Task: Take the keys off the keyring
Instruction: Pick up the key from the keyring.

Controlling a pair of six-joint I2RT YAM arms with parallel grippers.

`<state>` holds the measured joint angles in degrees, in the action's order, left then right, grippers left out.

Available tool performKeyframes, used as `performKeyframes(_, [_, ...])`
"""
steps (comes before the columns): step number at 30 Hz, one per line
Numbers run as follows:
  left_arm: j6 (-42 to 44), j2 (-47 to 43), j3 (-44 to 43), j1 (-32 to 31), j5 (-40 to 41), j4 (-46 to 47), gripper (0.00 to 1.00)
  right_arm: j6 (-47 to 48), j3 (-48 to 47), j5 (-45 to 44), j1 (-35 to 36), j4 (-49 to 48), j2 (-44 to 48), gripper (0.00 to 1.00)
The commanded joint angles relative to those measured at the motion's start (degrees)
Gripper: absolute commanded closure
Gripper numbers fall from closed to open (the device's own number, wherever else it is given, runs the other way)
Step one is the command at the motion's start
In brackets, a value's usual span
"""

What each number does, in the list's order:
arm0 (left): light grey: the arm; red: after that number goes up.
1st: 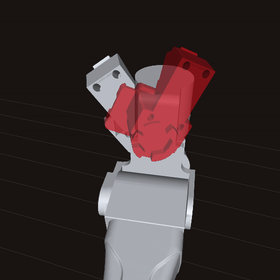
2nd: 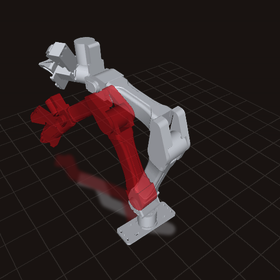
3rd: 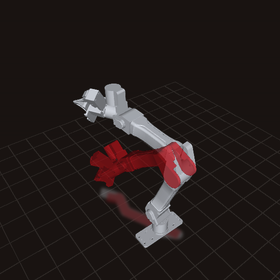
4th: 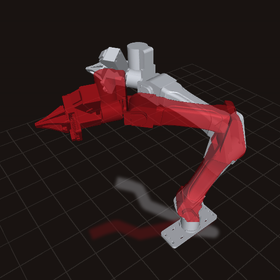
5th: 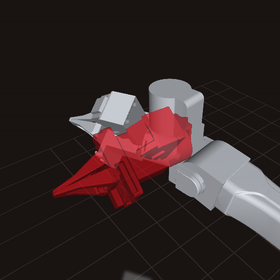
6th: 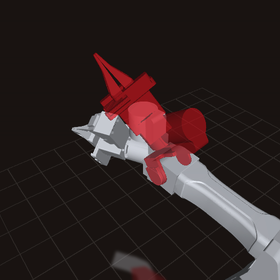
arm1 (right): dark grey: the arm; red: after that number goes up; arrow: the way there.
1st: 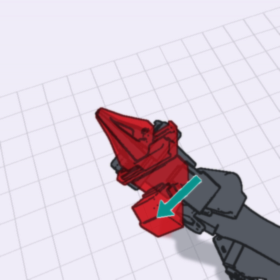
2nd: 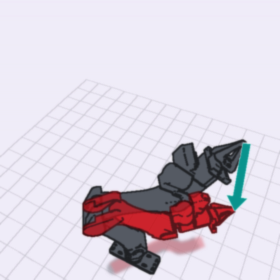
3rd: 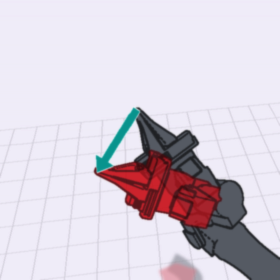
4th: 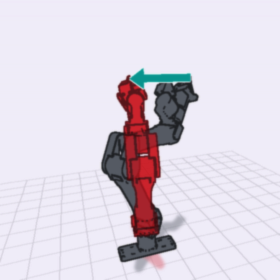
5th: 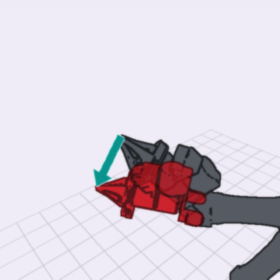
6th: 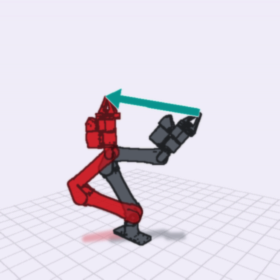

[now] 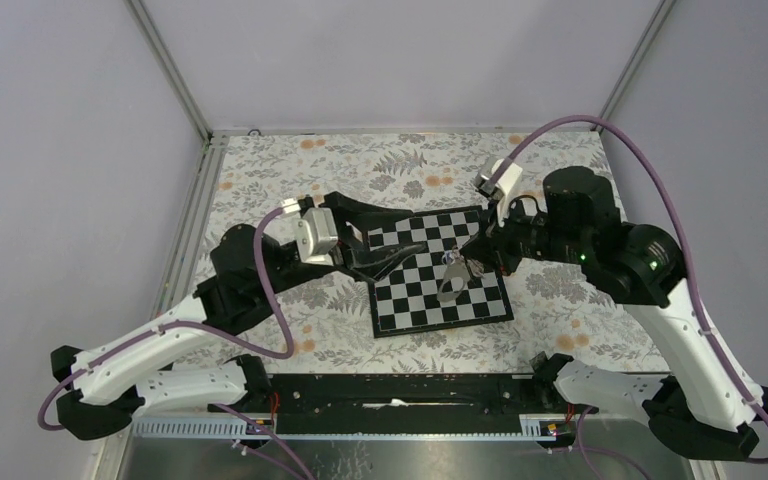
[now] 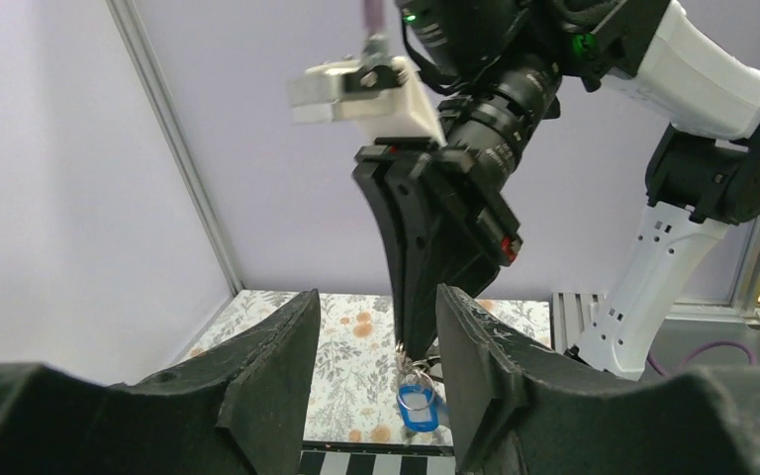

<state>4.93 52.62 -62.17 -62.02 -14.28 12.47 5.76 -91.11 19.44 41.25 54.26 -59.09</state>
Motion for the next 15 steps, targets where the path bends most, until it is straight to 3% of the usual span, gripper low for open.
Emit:
performKeyframes(1, [-0.15,1.19,1.1,0.23,-2.07,0.01,0.48,1.85,-1.16,-7.22,0.19,3.78,-0.79,1.0])
performKeyframes(15, [-2.48,6.68,2.11,0.21,-5.31,2.5,0.55,4.29,5.66,-1.0,0.16,-6.6,5.72,1.0])
